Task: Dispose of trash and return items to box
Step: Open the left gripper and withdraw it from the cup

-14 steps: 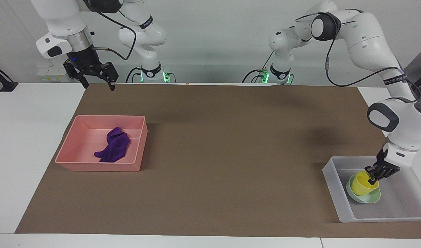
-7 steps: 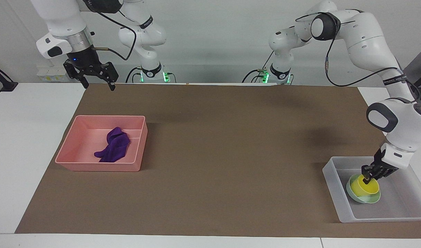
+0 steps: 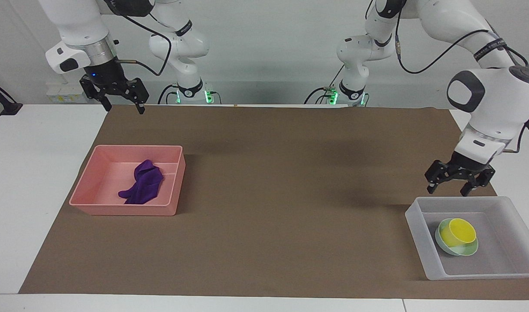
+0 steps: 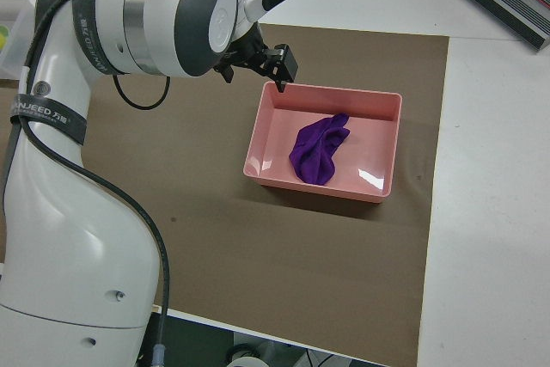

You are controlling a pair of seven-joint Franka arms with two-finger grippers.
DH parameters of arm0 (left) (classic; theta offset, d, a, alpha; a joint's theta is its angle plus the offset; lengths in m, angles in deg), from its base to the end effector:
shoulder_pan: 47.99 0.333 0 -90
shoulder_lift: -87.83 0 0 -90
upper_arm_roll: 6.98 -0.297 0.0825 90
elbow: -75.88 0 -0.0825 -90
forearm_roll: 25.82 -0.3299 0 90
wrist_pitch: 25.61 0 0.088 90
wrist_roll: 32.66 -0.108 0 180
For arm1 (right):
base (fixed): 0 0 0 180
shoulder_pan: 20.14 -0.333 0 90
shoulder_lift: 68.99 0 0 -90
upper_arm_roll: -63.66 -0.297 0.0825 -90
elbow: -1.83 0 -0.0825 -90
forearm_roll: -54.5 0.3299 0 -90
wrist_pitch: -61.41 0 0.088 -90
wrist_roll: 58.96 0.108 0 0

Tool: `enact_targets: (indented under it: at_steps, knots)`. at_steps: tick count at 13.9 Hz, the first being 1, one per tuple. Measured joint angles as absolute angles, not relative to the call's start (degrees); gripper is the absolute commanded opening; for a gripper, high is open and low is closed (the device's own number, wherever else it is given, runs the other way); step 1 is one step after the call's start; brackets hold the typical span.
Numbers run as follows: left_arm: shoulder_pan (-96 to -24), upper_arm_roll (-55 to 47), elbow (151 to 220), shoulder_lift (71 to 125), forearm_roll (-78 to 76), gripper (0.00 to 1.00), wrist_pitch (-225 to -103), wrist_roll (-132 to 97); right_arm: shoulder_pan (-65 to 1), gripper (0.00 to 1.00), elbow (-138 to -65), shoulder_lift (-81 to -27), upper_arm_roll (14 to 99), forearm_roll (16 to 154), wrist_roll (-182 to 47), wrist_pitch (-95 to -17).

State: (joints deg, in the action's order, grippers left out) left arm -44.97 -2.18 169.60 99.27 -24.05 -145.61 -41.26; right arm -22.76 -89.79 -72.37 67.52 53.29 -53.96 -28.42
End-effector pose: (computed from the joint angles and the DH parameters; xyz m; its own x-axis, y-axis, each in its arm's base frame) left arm 0.5922 -0.0159 0.5197 0.9525 -0.1580 0.2603 -0.1656 -0.9862 0.0076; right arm 0.4829 -0.0138 0.6214 0.9936 -0.1087 0.0290 -0.1092 -0.9939 0.0147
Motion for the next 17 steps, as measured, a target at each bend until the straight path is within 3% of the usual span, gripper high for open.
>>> enact_targets:
  at_steps: [3, 8, 14, 17]
  knots:
    - [-49.4, -2.2, 173.8, 92.9, -25.2, 1.0, -141.5, -36.7, -22.8, 1.0, -89.8, -72.4, 67.5, 53.3, -54.0, -28.4]
    - [-50.0, -2.5, 173.7, 85.0, -26.2, 1.0, -130.6, -36.0, -22.8, 1.0, -89.8, -72.4, 67.5, 53.3, -54.0, -28.4]
    - [-49.9, -2.8, 162.3, 87.7, -27.4, 1.0, -116.3, -36.0, -22.7, 1.0, -89.8, -72.4, 67.5, 53.3, -54.0, -28.4]
    - [-49.9, -2.6, 161.3, 88.6, -27.4, 1.0, -113.5, -36.0, -22.7, 1.0, -89.8, -72.4, 67.5, 53.3, -54.0, -28.4]
